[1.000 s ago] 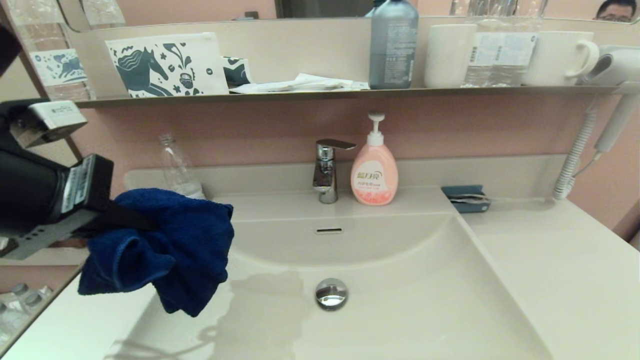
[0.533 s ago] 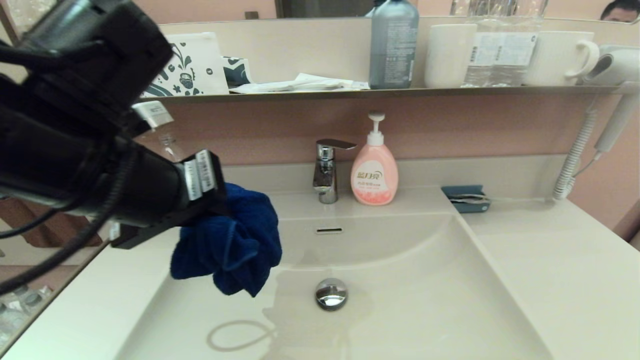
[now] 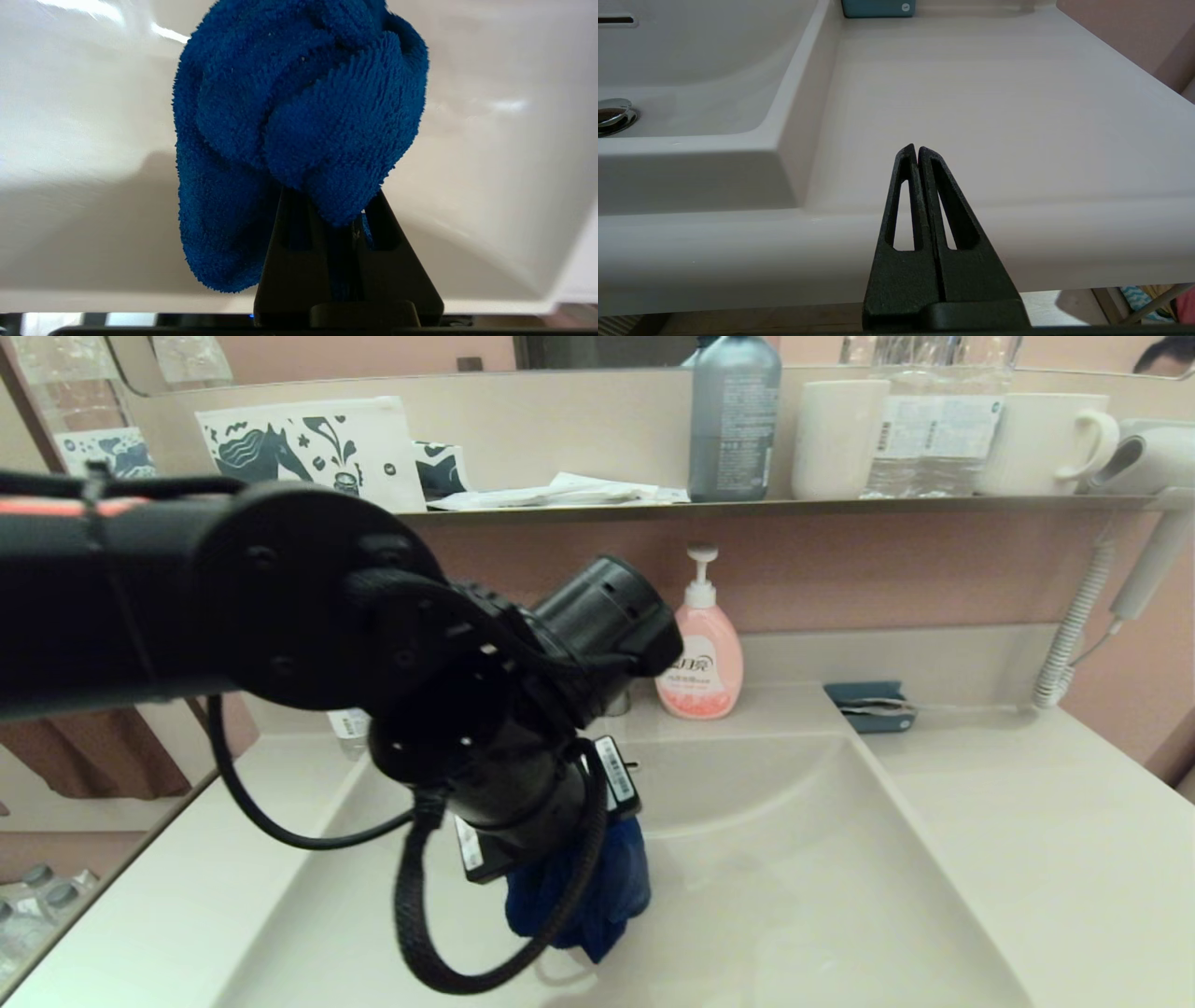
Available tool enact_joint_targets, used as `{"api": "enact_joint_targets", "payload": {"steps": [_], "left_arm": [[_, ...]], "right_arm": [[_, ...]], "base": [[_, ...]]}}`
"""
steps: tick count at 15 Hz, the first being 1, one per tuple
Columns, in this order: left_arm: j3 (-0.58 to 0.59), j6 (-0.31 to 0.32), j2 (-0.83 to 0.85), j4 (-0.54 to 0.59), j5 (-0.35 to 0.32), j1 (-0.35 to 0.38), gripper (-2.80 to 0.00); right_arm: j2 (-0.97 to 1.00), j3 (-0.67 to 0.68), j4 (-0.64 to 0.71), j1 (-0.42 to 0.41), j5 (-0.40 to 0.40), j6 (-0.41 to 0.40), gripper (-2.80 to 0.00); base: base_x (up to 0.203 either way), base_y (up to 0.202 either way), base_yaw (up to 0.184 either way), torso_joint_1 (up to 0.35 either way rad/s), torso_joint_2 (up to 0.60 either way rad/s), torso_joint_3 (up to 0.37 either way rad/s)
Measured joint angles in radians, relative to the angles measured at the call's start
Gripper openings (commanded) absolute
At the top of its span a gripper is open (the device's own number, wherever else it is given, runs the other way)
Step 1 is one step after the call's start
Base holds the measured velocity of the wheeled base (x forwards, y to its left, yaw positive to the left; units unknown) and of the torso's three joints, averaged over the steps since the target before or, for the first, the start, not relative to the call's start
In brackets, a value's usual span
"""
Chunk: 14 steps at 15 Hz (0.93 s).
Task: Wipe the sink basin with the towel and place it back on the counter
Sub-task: Wipe the sink
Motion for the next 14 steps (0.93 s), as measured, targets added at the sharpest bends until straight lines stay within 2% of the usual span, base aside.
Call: {"api": "enact_joint_targets", "payload": {"steps": [3,6,9,14], "left_arm": [[-0.037,-0.040,0.124,0.000,0.017,-0.054,-2.80],[-0.149,-0.056,0.240,0.017,0.023,-0.122,-2.80],[-0.245,-0.043,0.326,0.045,0.032,-0.178,-2.80],[-0.264,-0.031,0.351,-0.035,0.026,-0.212,-2.80]], "right_arm": [[0.000,0.000,0.000,0.000,0.000,0.000,-2.80],[0.000,0.000,0.000,0.000,0.000,0.000,-2.80],[0.000,0.000,0.000,0.000,0.000,0.000,-2.80],[0.000,0.000,0.000,0.000,0.000,0.000,-2.80]], "base": [[0.000,0.000,0.000,0.000,0.00,0.000],[0.000,0.000,0.000,0.000,0.00,0.000],[0.000,0.000,0.000,0.000,0.00,0.000],[0.000,0.000,0.000,0.000,0.00,0.000]]}}
